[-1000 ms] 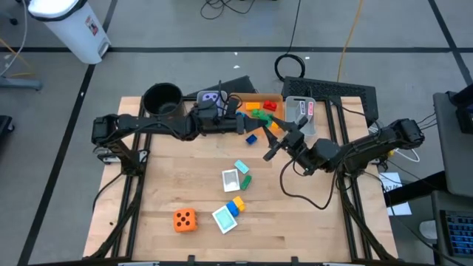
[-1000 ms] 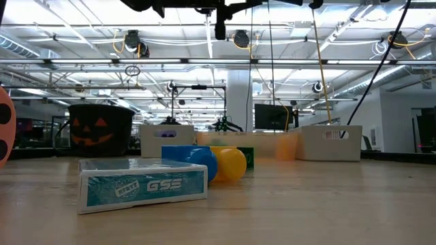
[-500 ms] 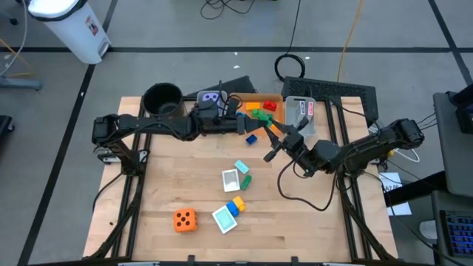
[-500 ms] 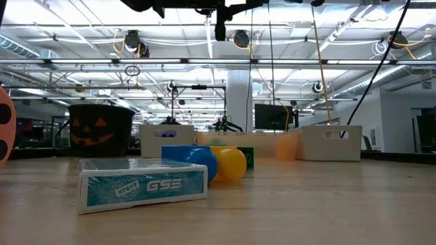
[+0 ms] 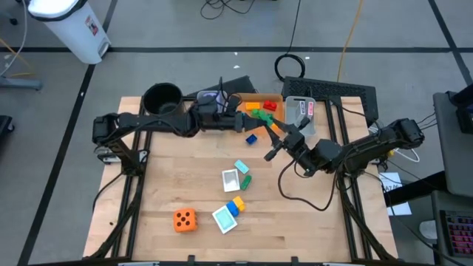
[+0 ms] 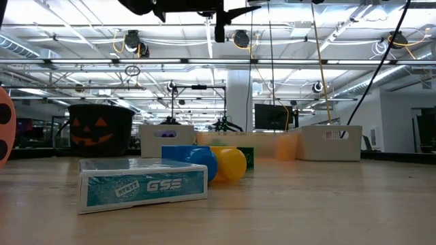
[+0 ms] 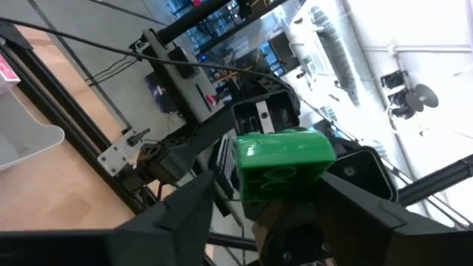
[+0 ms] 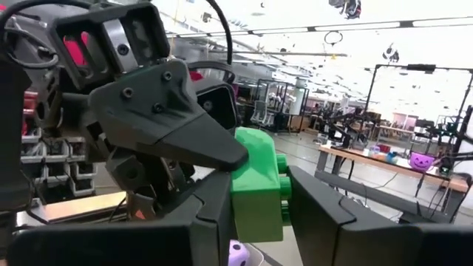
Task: Pick & Place Toys
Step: Put the top dark green game piece into the orange bin
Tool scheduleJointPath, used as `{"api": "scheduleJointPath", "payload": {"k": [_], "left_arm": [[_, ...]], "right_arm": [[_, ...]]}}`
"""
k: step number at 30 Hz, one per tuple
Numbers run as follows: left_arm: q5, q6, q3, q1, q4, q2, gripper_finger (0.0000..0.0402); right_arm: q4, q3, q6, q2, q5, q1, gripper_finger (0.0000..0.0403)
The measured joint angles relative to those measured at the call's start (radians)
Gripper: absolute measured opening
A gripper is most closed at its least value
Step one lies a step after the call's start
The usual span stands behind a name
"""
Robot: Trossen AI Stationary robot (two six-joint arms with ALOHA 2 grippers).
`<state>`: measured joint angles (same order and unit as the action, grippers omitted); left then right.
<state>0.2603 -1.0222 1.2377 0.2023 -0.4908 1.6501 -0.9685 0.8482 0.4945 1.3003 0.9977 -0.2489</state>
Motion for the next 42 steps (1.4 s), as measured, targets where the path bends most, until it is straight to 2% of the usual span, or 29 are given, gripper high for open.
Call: {"api": "scheduleJointPath", "payload": {"k": [6,13,17,20,24,28,31,36,39,42], "left_arm": [[0.041,0.037,-0.002,0.049,-0.051,-0.005,0.0294],[0.183,0.047,-0.002,0.162,-0.063,-0.024,0.0314],[0.28,0.056,-0.002,0.244,-0.072,-0.048,0.0315],[0.354,0.064,-0.002,0.308,-0.063,-0.066,0.0315],[0.437,0.077,-0.002,0.385,-0.066,-0.087,0.0315],[0.539,0.075,-0.002,0.46,-0.07,-0.098,0.0315],[0.629,0.051,-0.002,0.516,-0.063,-0.109,0.0315],[0.762,0.027,0.0,0.558,-0.057,-0.113,0.0315],[0.787,0.014,0.0,0.559,-0.062,-0.114,0.0315],[0.787,0.02,0.0,0.553,-0.06,-0.114,0.0315]], "right_arm": [[-0.053,0.003,0.125,-0.008,0.006,0.014,0.0089],[-0.045,0.024,0.263,-0.061,0.052,0.066,0.0089],[0.099,0.077,0.337,-0.084,0.048,0.115,0.0089],[0.317,0.14,0.303,-0.087,0.038,0.174,0.0089],[0.667,0.216,0.11,-0.083,-0.128,0.29,0.0089],[0.861,0.235,-0.038,-0.055,-0.314,0.41,0.009],[0.865,0.236,-0.047,-0.02,-0.455,0.467,0.0092],[0.868,0.236,-0.12,0.077,-0.507,0.529,0.009],[0.871,0.235,-0.225,0.137,-0.599,0.564,0.009],[0.885,0.236,-0.322,0.2,-0.638,0.596,0.009]]}}
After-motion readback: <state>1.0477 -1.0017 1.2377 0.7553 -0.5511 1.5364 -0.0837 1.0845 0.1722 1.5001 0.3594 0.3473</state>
